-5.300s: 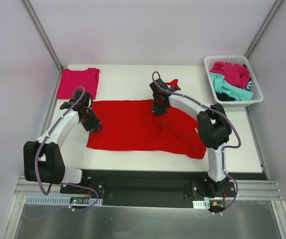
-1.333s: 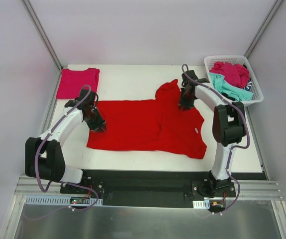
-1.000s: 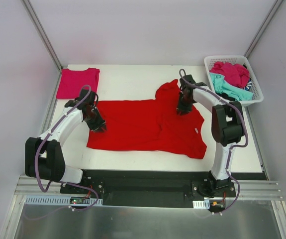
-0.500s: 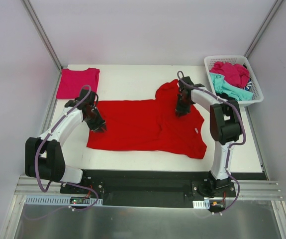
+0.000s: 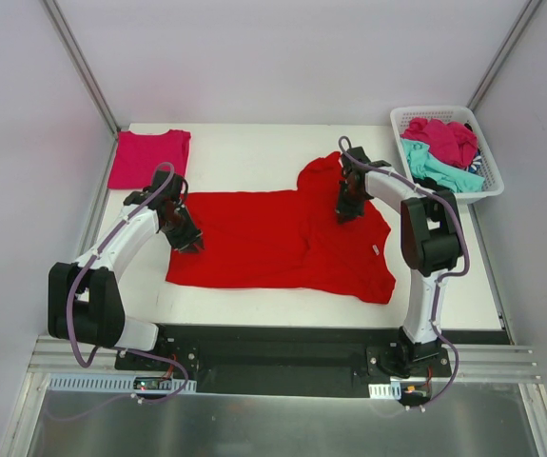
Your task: Fold and stack the t-shirts
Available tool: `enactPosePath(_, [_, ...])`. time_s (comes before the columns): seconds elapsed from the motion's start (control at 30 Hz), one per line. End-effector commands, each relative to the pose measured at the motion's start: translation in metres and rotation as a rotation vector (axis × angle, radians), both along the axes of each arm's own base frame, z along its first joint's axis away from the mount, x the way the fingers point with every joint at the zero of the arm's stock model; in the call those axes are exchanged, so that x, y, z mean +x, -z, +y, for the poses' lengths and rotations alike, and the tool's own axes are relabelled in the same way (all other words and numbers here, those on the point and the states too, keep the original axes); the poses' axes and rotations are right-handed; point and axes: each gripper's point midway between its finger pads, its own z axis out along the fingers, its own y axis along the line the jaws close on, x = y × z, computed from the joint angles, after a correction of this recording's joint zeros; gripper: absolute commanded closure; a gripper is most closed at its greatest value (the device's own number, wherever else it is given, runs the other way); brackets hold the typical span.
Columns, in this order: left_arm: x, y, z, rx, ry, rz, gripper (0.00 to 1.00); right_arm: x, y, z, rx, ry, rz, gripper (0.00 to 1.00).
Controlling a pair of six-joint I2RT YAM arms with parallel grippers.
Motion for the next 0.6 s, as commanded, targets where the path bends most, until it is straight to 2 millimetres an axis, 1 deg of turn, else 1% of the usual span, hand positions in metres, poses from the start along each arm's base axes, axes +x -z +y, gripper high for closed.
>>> enactPosePath(0.0, [-0.002,-0.003,-0.002,0.011,0.012,0.005,0.80,-0.006,0.013,0.001,-0.006,-0.009,0.028,0.99])
enactPosePath(0.1, [-0.002,-0.003,-0.002,0.008,0.011,0.004,0.80,-0.006,0.002,-0.001,-0.005,-0.008,0.011,0.99])
enactPosePath(0.13, [-0.002,-0.004,-0.003,0.007,0.011,0.004,0.80,-0.003,-0.009,0.000,-0.003,-0.013,-0.017,0.99])
enactPosePath(0.23, [-0.001,-0.005,-0.003,0.003,0.011,-0.001,0.80,-0.002,-0.020,-0.004,-0.007,-0.018,-0.032,0.99])
enactPosePath(0.27, [-0.002,-0.005,-0.003,0.002,0.011,0.001,0.80,-0.003,-0.019,-0.005,-0.008,-0.019,-0.029,0.98])
enactPosePath(0.3, [-0.001,-0.005,-0.004,0.001,0.010,0.000,0.80,-0.003,-0.019,-0.006,-0.009,-0.018,-0.027,0.93])
enactPosePath(0.37, [-0.002,-0.005,-0.004,0.003,0.011,0.001,0.80,-0.007,-0.016,-0.007,-0.012,-0.016,-0.019,0.90])
enactPosePath(0.4, [-0.002,-0.006,-0.004,0.002,0.011,-0.002,0.80,-0.006,-0.016,-0.008,-0.010,-0.013,-0.022,0.84])
enactPosePath(0.47, [-0.002,-0.005,-0.004,0.001,0.013,0.000,0.80,-0.009,-0.015,-0.007,-0.003,-0.015,-0.020,0.80])
enactPosePath(0.5, [-0.001,-0.005,-0.004,0.001,0.013,0.000,0.80,-0.008,-0.017,-0.005,0.007,-0.021,-0.029,0.75])
enactPosePath(0.57, [-0.001,-0.006,-0.004,0.001,0.014,-0.002,0.80,-0.009,-0.018,-0.006,0.006,-0.026,-0.035,0.71])
